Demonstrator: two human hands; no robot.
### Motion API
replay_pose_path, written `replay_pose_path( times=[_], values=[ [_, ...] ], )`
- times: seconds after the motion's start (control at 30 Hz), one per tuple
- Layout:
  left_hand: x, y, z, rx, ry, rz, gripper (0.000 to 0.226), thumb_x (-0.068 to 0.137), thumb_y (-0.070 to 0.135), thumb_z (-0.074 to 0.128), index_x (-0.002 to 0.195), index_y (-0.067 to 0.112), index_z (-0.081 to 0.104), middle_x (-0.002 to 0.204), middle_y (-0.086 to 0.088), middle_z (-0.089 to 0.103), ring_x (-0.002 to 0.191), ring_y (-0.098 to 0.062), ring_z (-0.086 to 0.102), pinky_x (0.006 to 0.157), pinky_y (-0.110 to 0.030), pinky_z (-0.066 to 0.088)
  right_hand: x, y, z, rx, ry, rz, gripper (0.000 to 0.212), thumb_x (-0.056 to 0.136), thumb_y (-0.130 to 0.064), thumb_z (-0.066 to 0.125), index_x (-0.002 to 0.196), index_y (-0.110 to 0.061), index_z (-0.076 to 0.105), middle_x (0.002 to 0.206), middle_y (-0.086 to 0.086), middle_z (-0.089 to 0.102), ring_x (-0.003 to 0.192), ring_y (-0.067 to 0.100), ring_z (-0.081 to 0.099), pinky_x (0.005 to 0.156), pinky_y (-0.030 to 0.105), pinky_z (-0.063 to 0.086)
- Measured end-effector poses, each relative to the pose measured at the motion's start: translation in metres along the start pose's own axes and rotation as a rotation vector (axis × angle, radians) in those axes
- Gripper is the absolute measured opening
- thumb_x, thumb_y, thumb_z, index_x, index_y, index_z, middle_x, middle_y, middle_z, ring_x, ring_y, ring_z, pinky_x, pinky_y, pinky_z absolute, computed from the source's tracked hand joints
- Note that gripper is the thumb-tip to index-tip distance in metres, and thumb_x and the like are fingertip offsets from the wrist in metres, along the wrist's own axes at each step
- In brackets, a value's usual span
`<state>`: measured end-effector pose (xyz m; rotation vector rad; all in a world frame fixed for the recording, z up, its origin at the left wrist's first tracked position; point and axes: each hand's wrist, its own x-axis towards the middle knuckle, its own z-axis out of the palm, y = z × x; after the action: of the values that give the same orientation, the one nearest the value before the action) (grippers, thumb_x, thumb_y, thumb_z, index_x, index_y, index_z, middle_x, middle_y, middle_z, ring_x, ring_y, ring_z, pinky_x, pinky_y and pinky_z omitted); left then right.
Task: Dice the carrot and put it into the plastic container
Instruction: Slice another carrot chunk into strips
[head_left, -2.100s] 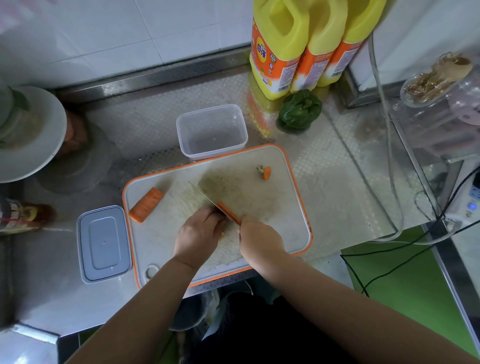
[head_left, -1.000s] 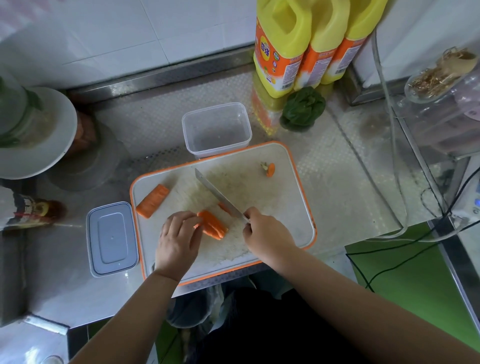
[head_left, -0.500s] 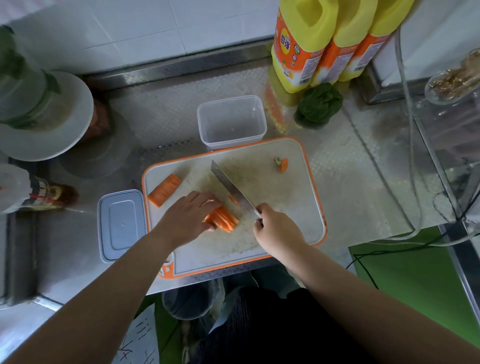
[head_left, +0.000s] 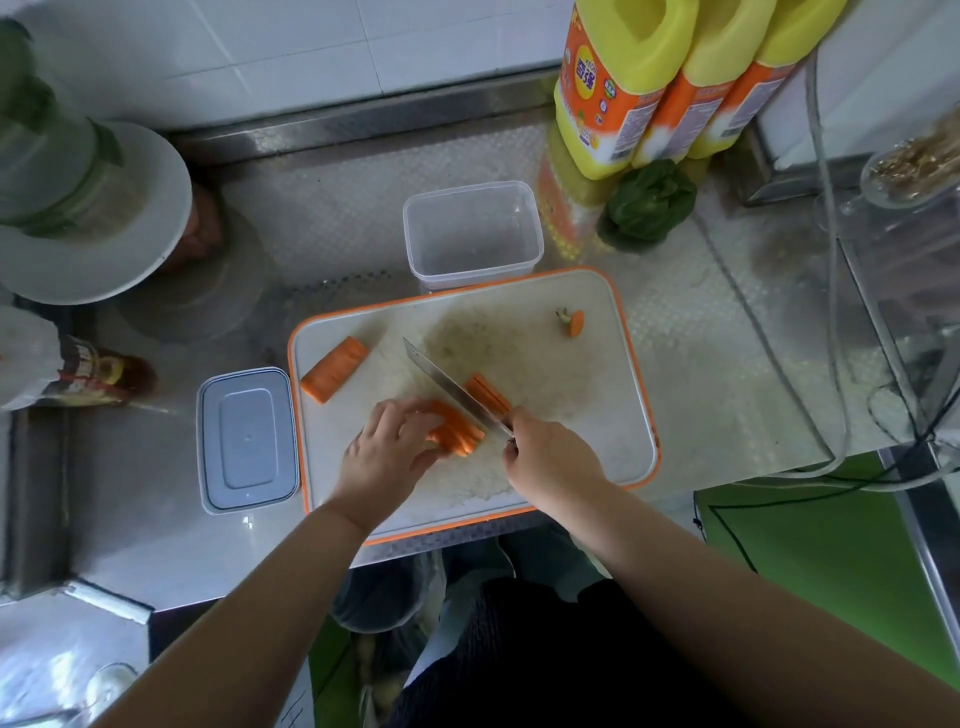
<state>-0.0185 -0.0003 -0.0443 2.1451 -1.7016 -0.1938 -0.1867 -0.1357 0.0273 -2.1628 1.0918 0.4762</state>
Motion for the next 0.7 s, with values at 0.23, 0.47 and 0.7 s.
replay_pose_path(
  times=[0.23,0.47,0.7],
  values=[
    [0.000,0.006,0.008,-0.092,0.097,-0.036,0.027,0.088,0.037,0.055,0.108,0.019,0.057,0.115,-0.002,0.053,0.105,-0.024,0.056,0.059,-0.042,0.059,-0.003,-0.005,0.003,-0.048,-0.037,-0.018,0.012,0.098,-0.020,0.040,0.106,-0.015,0.048,0.065,-0.003,0.047,0.066,0.020,0.056,0.059,0.033,0.046],
    [0.000,0.014,0.014,-0.103,0.137,-0.058,0.023,0.089,0.034,0.055,0.104,0.018,0.059,0.114,-0.002,0.054,0.106,-0.023,0.053,0.054,-0.040,0.058,-0.002,-0.003,0.003,-0.088,-0.026,-0.044,0.017,0.097,-0.020,0.040,0.112,-0.016,0.048,0.064,-0.004,0.046,0.065,0.021,0.055,0.057,0.031,0.044],
    [-0.004,0.019,0.019,-0.102,0.234,0.001,0.023,0.097,0.032,0.054,0.105,0.013,0.064,0.108,-0.006,0.061,0.104,-0.029,0.055,0.072,-0.039,0.055,-0.002,0.001,0.000,-0.068,0.016,-0.026,0.024,0.097,-0.021,0.040,0.119,-0.016,0.048,0.066,-0.003,0.051,0.063,0.021,0.057,0.053,0.030,0.040]
  ],
)
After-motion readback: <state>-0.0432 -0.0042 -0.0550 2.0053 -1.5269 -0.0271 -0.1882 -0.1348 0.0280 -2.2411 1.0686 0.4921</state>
